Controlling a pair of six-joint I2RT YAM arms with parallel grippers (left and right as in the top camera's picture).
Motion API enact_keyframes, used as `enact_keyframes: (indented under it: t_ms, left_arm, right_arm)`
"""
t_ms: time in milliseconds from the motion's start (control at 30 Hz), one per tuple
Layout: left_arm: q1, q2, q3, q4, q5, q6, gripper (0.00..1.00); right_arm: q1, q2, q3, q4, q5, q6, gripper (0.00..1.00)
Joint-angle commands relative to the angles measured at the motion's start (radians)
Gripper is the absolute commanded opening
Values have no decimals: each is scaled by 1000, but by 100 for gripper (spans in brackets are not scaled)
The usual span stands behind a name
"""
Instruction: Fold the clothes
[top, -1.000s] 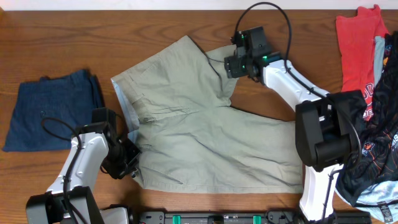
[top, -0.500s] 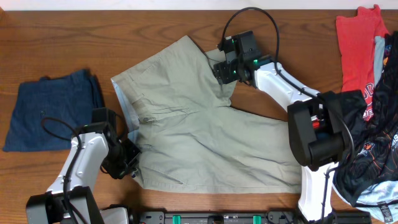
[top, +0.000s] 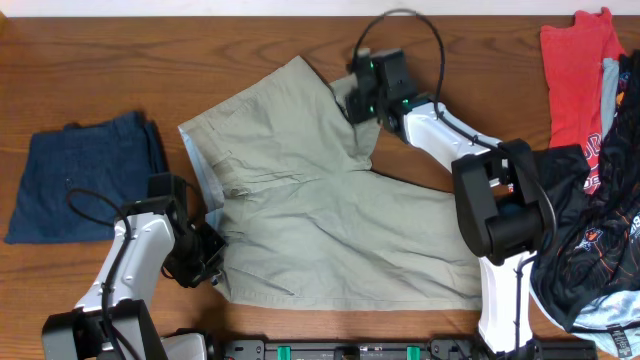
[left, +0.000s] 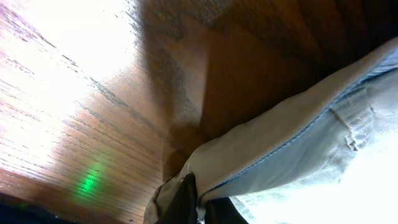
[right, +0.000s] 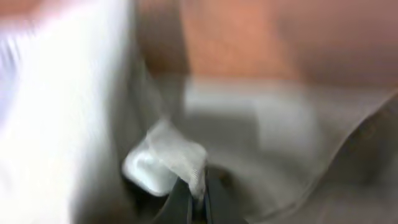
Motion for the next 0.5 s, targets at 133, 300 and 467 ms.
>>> enact_keyframes:
  t_ms: [133, 300, 467]
  left_arm:
    - [-4, -5, -1, -10, 10, 14, 6]
    - [-4, -5, -1, -3, 10, 14, 6]
    - [-4, -5, -1, 5, 10, 14, 6]
  right_arm:
    - [-68, -25, 205, 204, 266, 204, 8]
    - [-108, -25, 219, 41, 200, 211, 99]
    - [-131, -25, 219, -224, 214, 210, 99]
